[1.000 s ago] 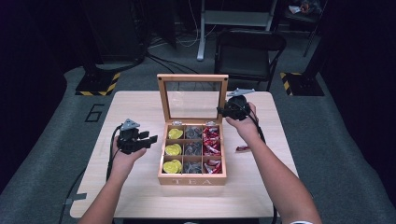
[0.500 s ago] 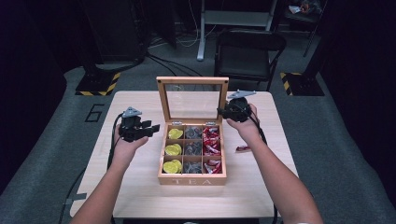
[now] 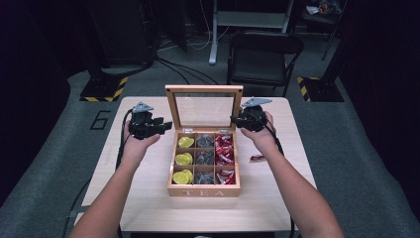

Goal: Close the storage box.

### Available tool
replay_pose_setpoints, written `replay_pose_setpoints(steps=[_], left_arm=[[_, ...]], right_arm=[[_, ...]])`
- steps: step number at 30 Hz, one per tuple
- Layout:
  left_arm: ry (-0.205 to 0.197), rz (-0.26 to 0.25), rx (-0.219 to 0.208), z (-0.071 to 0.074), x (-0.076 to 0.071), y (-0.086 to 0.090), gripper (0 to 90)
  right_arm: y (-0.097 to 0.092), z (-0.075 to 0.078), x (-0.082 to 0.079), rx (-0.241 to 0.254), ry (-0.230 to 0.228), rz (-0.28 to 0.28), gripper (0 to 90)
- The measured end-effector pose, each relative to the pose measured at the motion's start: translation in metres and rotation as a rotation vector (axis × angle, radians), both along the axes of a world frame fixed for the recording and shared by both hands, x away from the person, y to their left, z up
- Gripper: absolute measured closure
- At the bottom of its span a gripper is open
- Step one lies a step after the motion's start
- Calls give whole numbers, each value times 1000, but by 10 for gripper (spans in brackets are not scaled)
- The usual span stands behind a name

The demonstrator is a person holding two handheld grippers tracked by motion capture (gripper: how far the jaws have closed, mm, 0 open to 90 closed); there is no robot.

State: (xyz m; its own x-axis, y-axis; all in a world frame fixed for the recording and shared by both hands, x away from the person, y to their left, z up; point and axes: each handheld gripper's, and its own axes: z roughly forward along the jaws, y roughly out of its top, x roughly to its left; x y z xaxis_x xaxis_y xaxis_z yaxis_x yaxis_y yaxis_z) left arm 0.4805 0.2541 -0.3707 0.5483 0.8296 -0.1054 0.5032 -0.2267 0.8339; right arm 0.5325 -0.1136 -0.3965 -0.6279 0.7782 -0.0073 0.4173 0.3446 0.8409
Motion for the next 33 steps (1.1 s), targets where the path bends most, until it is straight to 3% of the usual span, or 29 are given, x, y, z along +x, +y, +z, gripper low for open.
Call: replay_pose_setpoints(steps=[17,24,33], left_arm=[[-42,-12,13,19,18,-11,587],[-63,-30,-2,22,19,-12,627],[-78,-41,23,27,20,-14,632]], right_arm=[[-2,-3,-6,2,-26,12,641],[-1,-3,-7,5,-23,11,640],[-2,-3,-8,7,-24,11,638]])
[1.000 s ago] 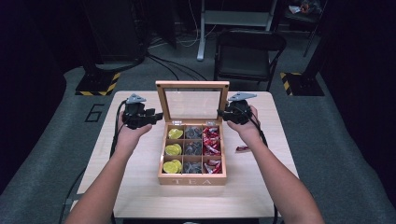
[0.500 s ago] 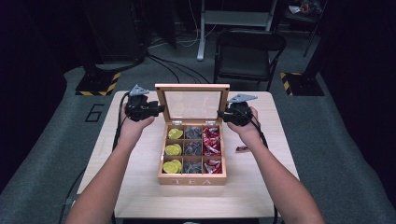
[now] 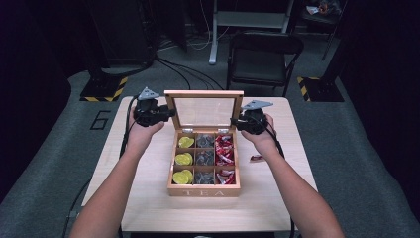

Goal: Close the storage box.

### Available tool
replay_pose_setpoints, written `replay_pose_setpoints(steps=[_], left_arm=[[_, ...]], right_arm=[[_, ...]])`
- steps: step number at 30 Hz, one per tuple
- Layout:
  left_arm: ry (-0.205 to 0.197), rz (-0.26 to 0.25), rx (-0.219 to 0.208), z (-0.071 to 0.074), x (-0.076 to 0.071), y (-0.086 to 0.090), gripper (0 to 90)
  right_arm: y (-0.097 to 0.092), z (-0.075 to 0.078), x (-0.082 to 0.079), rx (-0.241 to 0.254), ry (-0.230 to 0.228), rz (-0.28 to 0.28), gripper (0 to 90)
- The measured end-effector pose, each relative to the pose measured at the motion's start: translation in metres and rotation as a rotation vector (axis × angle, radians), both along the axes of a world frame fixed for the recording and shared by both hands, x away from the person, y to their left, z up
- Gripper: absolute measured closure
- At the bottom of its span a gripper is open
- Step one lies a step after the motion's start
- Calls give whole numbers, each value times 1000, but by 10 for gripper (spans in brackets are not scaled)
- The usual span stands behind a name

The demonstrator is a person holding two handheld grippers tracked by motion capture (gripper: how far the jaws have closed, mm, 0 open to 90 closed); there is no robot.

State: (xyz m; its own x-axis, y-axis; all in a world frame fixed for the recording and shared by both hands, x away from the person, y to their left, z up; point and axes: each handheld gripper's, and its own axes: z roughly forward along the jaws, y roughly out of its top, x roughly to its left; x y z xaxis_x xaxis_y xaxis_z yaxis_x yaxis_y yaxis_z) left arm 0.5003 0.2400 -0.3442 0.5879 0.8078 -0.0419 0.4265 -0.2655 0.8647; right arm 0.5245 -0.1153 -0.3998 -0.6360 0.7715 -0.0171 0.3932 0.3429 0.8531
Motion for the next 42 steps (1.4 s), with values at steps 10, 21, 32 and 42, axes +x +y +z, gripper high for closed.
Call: replay_pose_setpoints(steps=[10,21,32,42], left_arm=[[-6,-11,25,1,0,-1,639],[-3,-3,-7,-3,-9,1,634],[-4,-17,-24,-8,-20,3,625],[-1,-26,-11,-10,-27,3,623]], right_arm=[[-4,0,-1,33,26,-4,593],[-14,15,-17,38,16,6,564],[-13,38,-41,34,-9,31,530],[-9,58,-56,27,-62,50,524]])
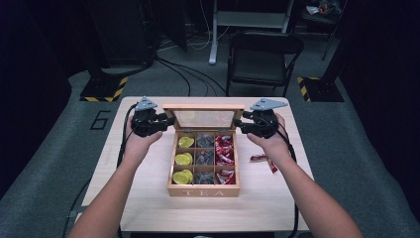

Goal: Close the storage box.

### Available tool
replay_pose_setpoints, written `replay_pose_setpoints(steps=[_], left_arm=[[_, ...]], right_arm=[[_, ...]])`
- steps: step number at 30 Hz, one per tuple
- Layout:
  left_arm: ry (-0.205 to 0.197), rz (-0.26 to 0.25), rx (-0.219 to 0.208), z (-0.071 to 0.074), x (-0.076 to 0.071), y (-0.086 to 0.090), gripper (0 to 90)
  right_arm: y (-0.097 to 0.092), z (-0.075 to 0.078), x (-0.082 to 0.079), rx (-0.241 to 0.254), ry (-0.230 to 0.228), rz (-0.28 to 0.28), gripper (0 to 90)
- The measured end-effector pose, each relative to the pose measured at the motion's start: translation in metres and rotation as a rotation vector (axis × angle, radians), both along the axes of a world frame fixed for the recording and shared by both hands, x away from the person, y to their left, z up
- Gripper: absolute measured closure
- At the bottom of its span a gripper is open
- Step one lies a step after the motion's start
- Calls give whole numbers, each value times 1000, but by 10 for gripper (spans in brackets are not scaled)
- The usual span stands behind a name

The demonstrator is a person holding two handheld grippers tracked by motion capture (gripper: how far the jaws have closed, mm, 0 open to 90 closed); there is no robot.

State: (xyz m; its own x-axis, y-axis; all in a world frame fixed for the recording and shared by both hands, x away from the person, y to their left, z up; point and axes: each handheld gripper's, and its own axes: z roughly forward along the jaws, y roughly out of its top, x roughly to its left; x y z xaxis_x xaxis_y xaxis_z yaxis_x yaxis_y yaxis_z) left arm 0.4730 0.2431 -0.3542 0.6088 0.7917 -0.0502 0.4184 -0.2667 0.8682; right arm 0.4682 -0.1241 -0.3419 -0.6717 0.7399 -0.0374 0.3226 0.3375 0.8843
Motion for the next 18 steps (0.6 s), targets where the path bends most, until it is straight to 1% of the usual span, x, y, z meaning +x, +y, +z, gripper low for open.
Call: replay_pose_setpoints(steps=[2,3,5,6,7,9,13,16,18], left_arm=[[-2,3,-1,0,-1,0,623],[0,1,0,-1,-2,0,623],[-2,1,1,-1,-2,0,623],[-2,2,-1,-1,-2,0,623],[-3,2,-2,-2,-3,0,622],[-2,0,-1,-2,-4,0,622],[-4,-1,2,-2,-5,0,621],[2,-4,2,-3,-6,0,621],[-2,-4,3,-3,-7,0,620]], right_arm=[[0,3,-3,-8,-14,1,531],[1,5,-5,-9,-26,0,549],[2,7,-7,-20,-27,-1,575],[2,8,-7,-30,-34,5,576],[2,10,-8,-24,-26,3,576],[2,10,-8,-20,-26,3,577],[2,11,-9,-21,-27,-3,617],[1,10,-10,-24,-29,0,621],[1,9,-11,-21,-26,-1,622]])
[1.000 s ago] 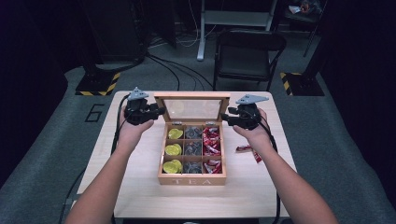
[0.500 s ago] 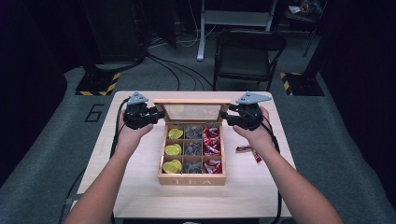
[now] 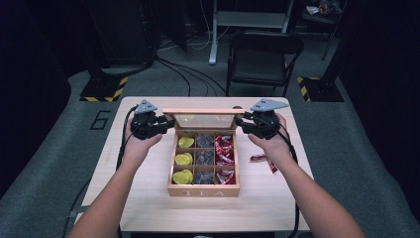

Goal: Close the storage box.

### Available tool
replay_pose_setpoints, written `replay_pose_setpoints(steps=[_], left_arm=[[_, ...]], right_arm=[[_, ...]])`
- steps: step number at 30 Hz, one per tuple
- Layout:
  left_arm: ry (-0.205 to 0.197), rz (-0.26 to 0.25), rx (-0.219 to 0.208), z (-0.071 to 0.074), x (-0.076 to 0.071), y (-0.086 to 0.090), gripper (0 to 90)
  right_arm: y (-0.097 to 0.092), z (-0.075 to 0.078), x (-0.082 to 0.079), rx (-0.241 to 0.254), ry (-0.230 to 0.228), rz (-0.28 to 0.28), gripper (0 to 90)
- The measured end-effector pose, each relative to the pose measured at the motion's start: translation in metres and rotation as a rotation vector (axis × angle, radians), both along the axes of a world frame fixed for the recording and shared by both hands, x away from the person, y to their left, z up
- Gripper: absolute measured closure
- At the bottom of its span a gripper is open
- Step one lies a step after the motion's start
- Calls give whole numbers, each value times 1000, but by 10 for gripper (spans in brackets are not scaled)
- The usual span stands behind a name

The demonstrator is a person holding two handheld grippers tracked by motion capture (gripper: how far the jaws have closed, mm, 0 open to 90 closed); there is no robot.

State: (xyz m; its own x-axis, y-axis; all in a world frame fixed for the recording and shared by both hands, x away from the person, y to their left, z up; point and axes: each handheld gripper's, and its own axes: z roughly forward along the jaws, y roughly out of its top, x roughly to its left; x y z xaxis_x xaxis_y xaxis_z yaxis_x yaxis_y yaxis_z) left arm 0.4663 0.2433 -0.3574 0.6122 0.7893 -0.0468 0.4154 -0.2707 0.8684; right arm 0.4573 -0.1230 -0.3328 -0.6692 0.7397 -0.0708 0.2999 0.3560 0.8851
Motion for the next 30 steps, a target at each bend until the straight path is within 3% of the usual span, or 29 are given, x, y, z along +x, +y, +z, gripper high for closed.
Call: replay_pose_setpoints(steps=[13,22,30], left_arm=[[21,-8,-15,-5,-13,3,597],[-15,-32,8,4,-39,5,572],[-34,-38,19,9,-52,4,564]], right_arm=[[-1,-8,-15,1,-3,5,615],[-1,-16,-25,0,-19,7,610],[-2,-22,-33,1,-20,13,605]])
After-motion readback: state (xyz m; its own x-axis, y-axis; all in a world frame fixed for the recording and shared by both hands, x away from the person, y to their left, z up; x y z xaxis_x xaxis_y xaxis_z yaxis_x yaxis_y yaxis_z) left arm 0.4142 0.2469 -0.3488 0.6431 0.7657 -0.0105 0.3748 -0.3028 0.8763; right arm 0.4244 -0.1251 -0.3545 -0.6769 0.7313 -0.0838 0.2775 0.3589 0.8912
